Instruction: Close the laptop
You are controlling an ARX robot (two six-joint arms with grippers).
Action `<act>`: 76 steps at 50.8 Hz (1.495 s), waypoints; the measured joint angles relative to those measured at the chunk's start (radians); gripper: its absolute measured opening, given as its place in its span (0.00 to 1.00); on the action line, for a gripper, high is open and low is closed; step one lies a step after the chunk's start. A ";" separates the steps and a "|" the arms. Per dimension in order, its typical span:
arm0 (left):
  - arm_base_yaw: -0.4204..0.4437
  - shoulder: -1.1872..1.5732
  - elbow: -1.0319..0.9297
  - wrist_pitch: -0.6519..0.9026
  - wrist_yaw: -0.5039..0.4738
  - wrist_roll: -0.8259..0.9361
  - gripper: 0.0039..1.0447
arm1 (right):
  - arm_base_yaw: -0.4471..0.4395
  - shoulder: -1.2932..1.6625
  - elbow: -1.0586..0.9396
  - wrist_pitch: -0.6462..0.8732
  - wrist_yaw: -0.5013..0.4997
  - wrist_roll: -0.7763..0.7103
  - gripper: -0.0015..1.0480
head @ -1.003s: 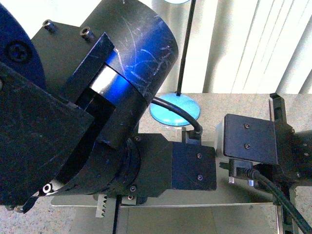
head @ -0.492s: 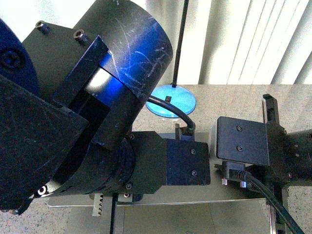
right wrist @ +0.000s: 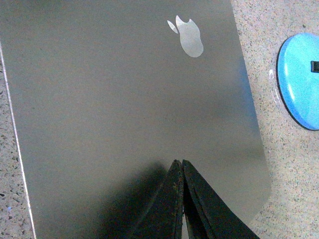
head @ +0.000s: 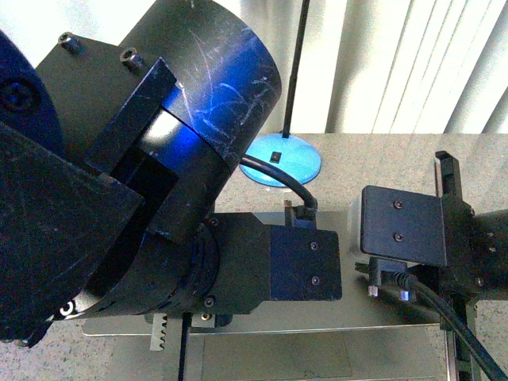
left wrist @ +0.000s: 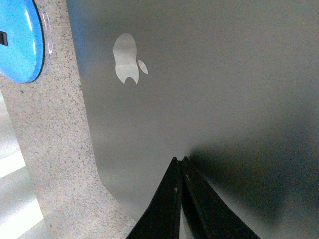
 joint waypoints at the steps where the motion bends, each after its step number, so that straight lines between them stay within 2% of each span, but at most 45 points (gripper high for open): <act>1: 0.000 0.000 -0.001 0.000 0.000 0.000 0.03 | -0.001 0.000 0.000 -0.001 0.000 -0.001 0.03; 16: 0.013 -0.011 -0.035 0.008 0.001 0.001 0.03 | -0.031 0.000 -0.003 -0.005 -0.004 -0.011 0.03; 41: 0.021 -0.017 -0.090 0.026 0.004 0.000 0.03 | -0.026 0.035 -0.042 0.039 -0.007 -0.011 0.03; 76: 0.029 -0.043 -0.110 -0.025 0.021 -0.030 0.03 | -0.047 0.027 -0.069 0.027 -0.027 0.001 0.03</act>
